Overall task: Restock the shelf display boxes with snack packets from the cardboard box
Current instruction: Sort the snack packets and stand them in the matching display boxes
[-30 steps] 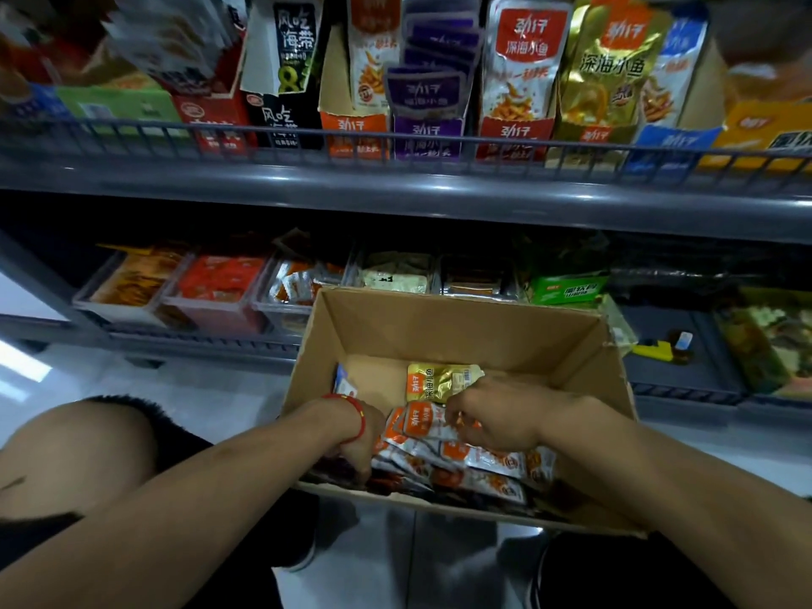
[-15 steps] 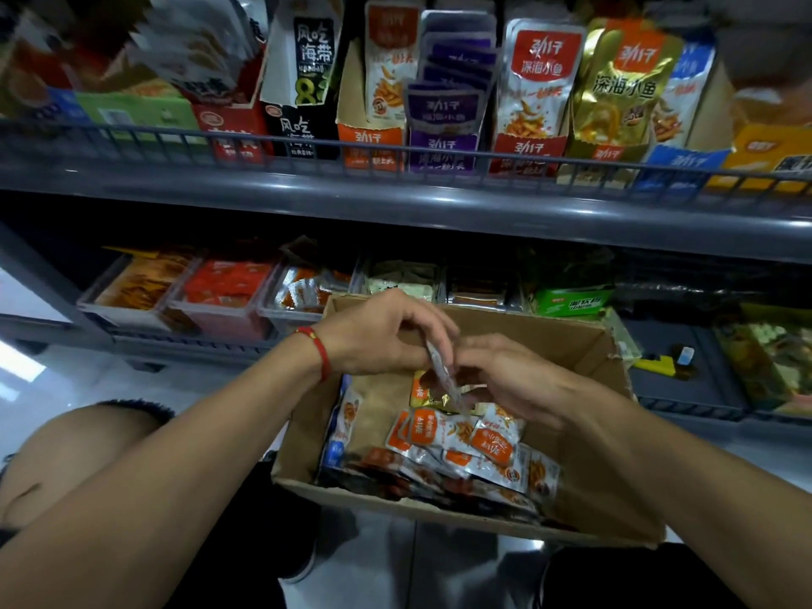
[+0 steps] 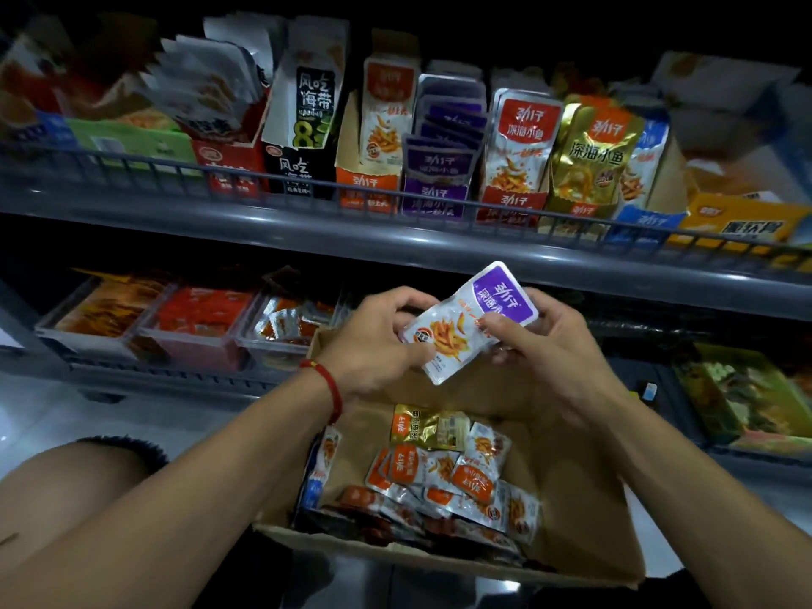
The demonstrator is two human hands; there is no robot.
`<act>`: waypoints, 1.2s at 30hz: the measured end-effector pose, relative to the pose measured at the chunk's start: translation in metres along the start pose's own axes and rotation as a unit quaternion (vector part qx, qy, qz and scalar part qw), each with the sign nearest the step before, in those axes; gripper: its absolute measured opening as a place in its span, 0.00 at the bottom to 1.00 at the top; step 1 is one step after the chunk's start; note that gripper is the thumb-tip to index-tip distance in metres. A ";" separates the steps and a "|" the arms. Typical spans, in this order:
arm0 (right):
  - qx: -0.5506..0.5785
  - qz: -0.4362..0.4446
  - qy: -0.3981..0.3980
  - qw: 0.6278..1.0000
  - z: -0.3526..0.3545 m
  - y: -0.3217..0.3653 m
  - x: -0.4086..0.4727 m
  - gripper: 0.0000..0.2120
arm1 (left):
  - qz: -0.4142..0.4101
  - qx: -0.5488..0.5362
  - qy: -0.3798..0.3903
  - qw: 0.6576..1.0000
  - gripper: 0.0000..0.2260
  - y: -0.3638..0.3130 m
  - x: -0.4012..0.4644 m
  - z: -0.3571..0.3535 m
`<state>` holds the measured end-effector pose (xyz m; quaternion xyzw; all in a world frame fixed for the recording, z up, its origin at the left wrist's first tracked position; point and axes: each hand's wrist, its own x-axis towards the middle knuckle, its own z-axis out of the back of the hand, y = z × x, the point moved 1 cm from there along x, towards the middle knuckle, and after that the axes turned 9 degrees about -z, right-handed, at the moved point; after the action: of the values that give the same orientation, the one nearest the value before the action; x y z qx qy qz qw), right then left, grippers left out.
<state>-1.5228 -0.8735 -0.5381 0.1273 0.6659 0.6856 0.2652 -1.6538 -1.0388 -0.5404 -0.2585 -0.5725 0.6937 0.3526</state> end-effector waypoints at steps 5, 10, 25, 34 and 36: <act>-0.148 0.158 -0.083 0.973 0.005 0.040 0.004 0.11 | -0.107 0.104 -0.122 0.981 0.12 -0.022 0.020 0.021; -0.281 0.371 -0.216 0.858 -0.008 0.083 0.014 0.07 | -0.213 0.221 -0.227 0.924 0.14 -0.039 0.037 0.036; -0.629 0.452 -0.204 0.598 -0.030 0.126 0.042 0.09 | -0.277 0.305 -0.199 0.889 0.13 -0.037 0.042 0.028; -0.634 0.431 -0.209 0.607 -0.035 0.141 0.044 0.10 | -0.273 0.310 -0.195 0.890 0.13 -0.041 0.040 0.028; -0.646 0.414 -0.212 0.606 -0.035 0.136 0.046 0.09 | -0.268 0.312 -0.190 0.892 0.13 -0.041 0.040 0.027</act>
<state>-1.6058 -0.8748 -0.4159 0.3269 -0.1484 0.9279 0.1008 -1.6911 -1.0194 -0.4928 0.1646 -0.4306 0.7513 0.4723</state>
